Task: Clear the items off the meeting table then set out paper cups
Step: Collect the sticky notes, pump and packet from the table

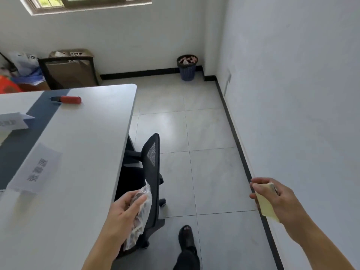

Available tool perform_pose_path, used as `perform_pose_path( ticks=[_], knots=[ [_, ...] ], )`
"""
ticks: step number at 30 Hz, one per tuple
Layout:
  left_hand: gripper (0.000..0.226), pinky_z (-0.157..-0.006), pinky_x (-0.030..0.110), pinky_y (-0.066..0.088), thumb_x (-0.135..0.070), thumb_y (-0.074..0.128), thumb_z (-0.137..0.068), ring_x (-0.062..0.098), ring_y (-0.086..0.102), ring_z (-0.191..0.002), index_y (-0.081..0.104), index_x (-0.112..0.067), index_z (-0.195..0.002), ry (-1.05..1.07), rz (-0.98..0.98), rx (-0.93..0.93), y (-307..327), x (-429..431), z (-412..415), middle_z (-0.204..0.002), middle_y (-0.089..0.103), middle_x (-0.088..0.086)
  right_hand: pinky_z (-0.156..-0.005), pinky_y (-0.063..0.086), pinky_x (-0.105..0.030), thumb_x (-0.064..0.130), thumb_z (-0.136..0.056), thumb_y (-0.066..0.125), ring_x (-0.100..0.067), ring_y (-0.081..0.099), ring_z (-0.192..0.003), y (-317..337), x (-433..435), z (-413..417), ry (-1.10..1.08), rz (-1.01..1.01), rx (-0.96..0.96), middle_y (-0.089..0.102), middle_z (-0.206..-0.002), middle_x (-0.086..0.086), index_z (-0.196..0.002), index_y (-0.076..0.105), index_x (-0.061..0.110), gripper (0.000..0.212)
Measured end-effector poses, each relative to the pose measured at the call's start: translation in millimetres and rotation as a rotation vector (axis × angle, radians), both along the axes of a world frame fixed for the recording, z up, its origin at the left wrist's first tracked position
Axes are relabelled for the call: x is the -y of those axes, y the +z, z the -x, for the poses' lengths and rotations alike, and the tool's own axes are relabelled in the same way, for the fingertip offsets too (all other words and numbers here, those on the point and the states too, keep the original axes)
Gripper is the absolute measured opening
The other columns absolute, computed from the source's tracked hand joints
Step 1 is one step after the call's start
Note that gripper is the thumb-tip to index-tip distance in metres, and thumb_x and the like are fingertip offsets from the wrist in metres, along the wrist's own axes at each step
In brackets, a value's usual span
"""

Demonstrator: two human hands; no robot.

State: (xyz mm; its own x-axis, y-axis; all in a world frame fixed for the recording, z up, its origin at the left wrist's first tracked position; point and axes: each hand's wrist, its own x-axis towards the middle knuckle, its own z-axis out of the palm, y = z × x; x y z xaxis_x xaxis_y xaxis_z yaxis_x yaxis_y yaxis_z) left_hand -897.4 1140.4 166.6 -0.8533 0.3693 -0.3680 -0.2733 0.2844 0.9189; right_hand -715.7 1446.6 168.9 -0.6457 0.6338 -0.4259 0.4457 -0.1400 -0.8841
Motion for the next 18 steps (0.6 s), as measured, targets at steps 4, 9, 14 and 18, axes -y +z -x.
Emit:
perform_pose_path(
  ticks=[4, 9, 14, 18],
  knots=[
    [0.010, -0.064, 0.017, 0.053, -0.025, 0.065, -0.087, 0.012, 0.070, -0.088, 0.074, -0.024, -0.090, 0.017, 0.002, -0.005, -12, -56, 55, -0.089, 0.075, -0.003, -0.080, 0.056, -0.046, 0.026, -0.087, 0.067, -0.024, 0.071, -0.091, -3, -42, 48, -0.031, -0.003, -0.024, 0.072, -0.098, -0.010, -0.098, 0.071, 0.021, 0.013],
    [0.013, -0.069, 0.022, 0.054, -0.026, 0.065, -0.086, 0.020, 0.069, -0.095, 0.073, -0.021, -0.094, -0.029, -0.079, 0.001, 0, -134, 142, -0.099, 0.074, 0.004, -0.080, 0.056, -0.042, 0.027, -0.087, 0.067, -0.021, 0.072, -0.089, 12, -96, 131, -0.006, -0.041, -0.046, 0.071, -0.095, -0.009, -0.098, 0.071, 0.023, 0.012],
    [0.011, -0.057, 0.005, 0.049, -0.018, 0.063, -0.089, 0.014, 0.058, -0.084, 0.071, -0.018, -0.096, -0.077, -0.121, -0.082, 29, -196, 226, -0.093, 0.065, 0.007, -0.079, 0.055, -0.037, 0.030, -0.086, 0.068, -0.014, 0.073, -0.085, 31, -147, 205, 0.045, -0.066, -0.080, 0.072, -0.093, -0.006, -0.096, 0.072, 0.027, 0.011],
    [0.012, -0.058, 0.005, 0.049, -0.019, 0.064, -0.089, 0.003, 0.065, -0.077, 0.072, -0.019, -0.098, -0.058, -0.080, -0.097, 27, -224, 276, -0.093, 0.071, 0.005, -0.070, 0.053, -0.031, 0.043, -0.075, 0.070, -0.014, 0.073, -0.087, 22, -187, 260, 0.124, -0.027, -0.038, 0.073, -0.095, -0.004, -0.094, 0.073, 0.030, 0.024]
  ],
)
